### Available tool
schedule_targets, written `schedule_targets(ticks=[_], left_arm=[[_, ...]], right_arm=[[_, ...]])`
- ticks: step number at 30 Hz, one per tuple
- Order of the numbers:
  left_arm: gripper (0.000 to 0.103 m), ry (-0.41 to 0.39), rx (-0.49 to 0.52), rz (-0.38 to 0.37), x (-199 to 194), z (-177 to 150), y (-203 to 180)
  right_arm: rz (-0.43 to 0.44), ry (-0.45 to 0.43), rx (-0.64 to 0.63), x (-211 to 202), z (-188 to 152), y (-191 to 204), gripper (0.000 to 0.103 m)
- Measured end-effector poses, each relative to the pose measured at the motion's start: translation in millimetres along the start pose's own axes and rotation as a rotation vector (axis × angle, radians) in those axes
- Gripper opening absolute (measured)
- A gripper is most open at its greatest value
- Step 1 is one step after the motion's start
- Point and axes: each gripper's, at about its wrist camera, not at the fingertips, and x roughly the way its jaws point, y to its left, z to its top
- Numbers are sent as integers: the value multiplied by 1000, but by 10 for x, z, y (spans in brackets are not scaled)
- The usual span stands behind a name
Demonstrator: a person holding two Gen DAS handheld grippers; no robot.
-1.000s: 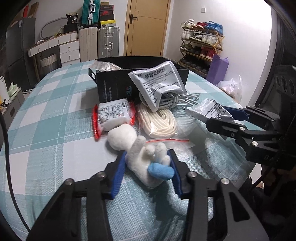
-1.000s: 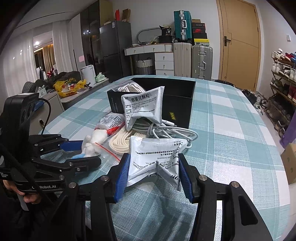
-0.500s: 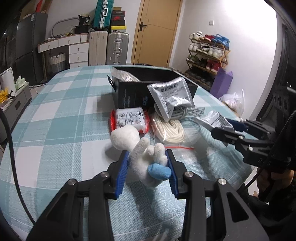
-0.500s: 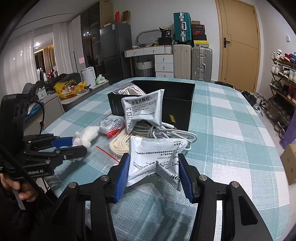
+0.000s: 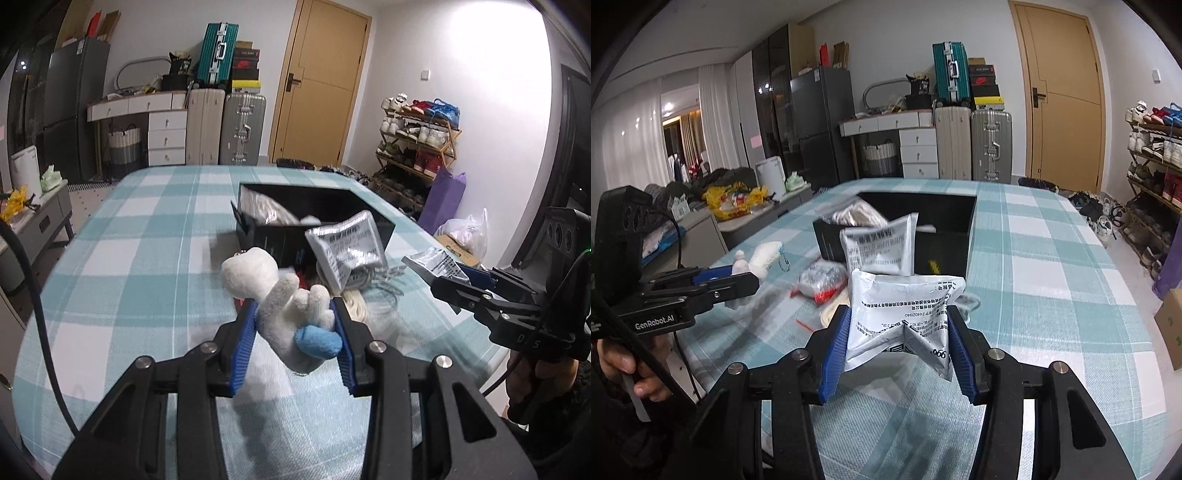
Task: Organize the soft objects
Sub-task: 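Lift the sachet and plush toy and carry both over the black box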
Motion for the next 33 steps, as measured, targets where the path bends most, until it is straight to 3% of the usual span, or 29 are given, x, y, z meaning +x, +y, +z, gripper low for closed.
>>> schedule_targets(ticks=[18, 33], left_arm=[[39, -111, 78, 33, -12, 570, -103], [39, -93, 98, 49, 321, 880, -80]], right_arm=[[47, -121, 33, -187, 603, -18, 51], [48, -150, 96, -4, 946, -178, 51]])
